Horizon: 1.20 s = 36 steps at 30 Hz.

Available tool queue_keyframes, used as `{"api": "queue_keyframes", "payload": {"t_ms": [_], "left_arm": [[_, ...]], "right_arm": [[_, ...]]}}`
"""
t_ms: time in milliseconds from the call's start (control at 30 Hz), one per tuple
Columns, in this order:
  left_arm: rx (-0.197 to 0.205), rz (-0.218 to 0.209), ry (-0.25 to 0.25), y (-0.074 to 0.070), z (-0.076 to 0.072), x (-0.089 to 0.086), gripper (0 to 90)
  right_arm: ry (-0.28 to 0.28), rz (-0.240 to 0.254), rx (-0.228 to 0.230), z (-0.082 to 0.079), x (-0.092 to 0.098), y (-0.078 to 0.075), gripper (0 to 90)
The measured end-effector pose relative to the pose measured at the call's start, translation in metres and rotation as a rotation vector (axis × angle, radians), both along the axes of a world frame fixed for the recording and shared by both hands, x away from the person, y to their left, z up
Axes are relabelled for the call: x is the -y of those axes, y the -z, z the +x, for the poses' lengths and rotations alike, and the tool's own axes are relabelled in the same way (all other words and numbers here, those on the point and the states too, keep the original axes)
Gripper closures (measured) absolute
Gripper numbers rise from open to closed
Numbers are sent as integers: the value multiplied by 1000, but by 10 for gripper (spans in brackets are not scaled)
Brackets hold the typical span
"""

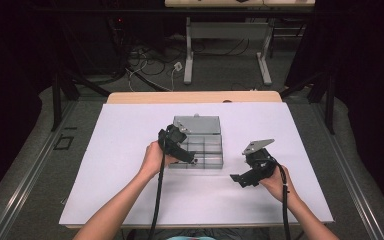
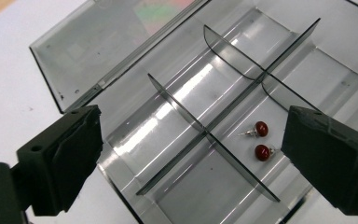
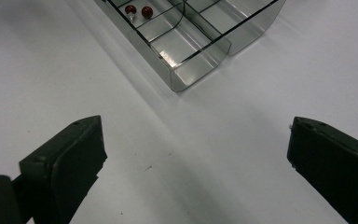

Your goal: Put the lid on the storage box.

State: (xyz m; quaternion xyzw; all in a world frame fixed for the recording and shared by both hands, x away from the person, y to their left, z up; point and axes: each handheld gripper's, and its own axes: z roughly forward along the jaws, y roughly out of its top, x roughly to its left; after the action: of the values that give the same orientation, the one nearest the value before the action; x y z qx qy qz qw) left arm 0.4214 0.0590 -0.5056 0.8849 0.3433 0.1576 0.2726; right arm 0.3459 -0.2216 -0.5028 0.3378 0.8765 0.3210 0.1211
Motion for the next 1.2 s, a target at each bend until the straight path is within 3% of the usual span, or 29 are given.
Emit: {"api": "queue_keyframes", "payload": {"t_ms": [67,133,300,467,600,667,800,1100,1200], "left_arm": [[-16,-8,-5,2,3,1,170],[-38,-20,-5,4,6,2,191],[-63,-2,-1,13,10,5,347],[-71,-33,17,20,11,3,497],[-84,-16,43,25,9,6,538],[-70,-1,25,27,8,9,556],[-85,2,26,29,9,7,587],[-84,3,21,31,8,8,585],[-67,26,17,31,7,10,582]], "right_arm": [[1,1,2,0,0,0,40],[0,2,1,1,0,1,40],[-8,-1,-2,1,-1,2,40],[-3,-1,3,2,0,2,40],[-4,-1,-2,2,0,2,40],[-6,-3,-1,2,0,3,40],[-8,-7,-1,3,0,4,40],[8,24,-11,6,2,3,41],[21,34,-1,7,3,2,41]]}}
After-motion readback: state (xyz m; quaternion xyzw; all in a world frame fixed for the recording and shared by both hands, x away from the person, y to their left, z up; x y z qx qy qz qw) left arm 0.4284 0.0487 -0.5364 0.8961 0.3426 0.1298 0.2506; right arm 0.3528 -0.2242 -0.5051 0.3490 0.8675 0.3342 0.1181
